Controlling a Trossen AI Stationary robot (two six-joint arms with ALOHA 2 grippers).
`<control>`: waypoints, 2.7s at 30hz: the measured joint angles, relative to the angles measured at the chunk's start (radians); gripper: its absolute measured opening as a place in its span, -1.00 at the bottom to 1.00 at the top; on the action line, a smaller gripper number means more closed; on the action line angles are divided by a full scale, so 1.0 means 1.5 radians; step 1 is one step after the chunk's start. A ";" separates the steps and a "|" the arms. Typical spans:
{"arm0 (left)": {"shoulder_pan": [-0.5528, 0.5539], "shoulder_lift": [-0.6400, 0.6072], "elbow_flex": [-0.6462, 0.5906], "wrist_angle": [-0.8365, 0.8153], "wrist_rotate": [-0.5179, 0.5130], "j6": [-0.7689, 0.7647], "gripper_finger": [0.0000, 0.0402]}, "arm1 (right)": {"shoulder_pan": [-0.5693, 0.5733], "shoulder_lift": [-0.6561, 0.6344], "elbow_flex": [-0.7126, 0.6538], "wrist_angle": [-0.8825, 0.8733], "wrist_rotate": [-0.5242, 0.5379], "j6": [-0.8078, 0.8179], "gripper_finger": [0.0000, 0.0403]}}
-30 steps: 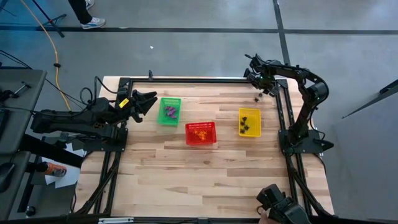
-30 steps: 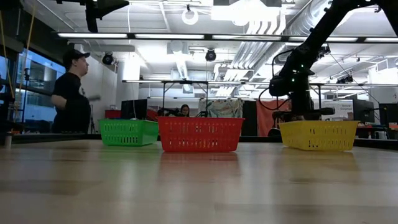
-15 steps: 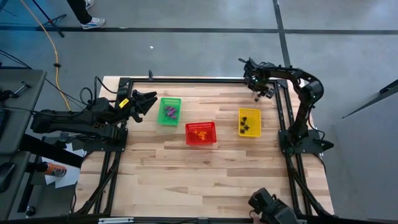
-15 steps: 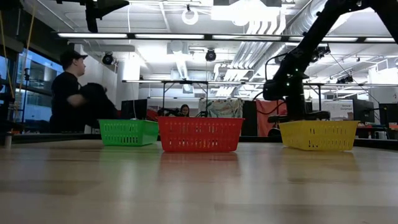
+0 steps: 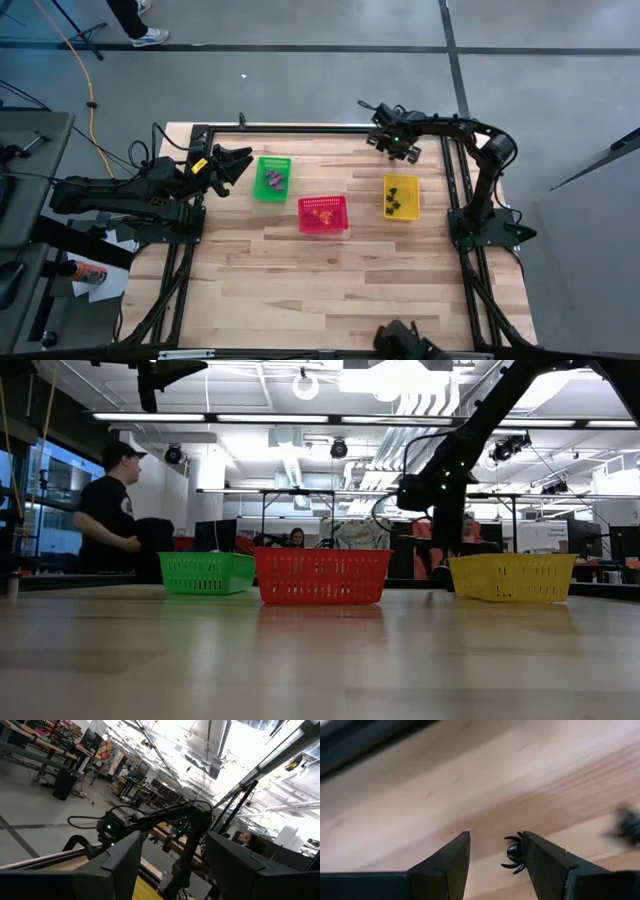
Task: Sort Halloween decoration
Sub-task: Put the black spider toy into the yellow bin
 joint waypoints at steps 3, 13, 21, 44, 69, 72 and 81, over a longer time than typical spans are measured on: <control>0.000 0.000 0.000 0.000 0.000 0.000 0.03 | 0.031 0.000 0.000 0.022 -0.015 -0.007 -0.12; 0.000 0.000 0.000 -0.002 0.000 0.000 0.03 | 0.087 -0.002 0.000 0.038 -0.055 -0.030 -0.12; 0.000 0.000 0.000 -0.005 0.000 0.000 0.03 | 0.078 -0.041 -0.002 0.046 -0.052 -0.050 -0.12; 0.000 0.000 0.000 -0.020 -0.006 0.017 0.03 | 0.077 -0.071 -0.001 -0.034 -0.052 -0.204 -0.12; 0.000 0.000 0.000 -0.023 -0.039 0.035 0.03 | 0.114 -0.013 0.000 -0.021 0.018 -0.190 -0.12; 0.000 0.000 0.000 -0.024 -0.039 0.035 0.03 | 0.118 0.001 0.000 -0.017 0.018 -0.193 -0.12; 0.000 0.000 0.000 -0.028 -0.040 0.035 0.03 | 0.153 0.017 0.003 -0.005 0.055 -0.210 -0.12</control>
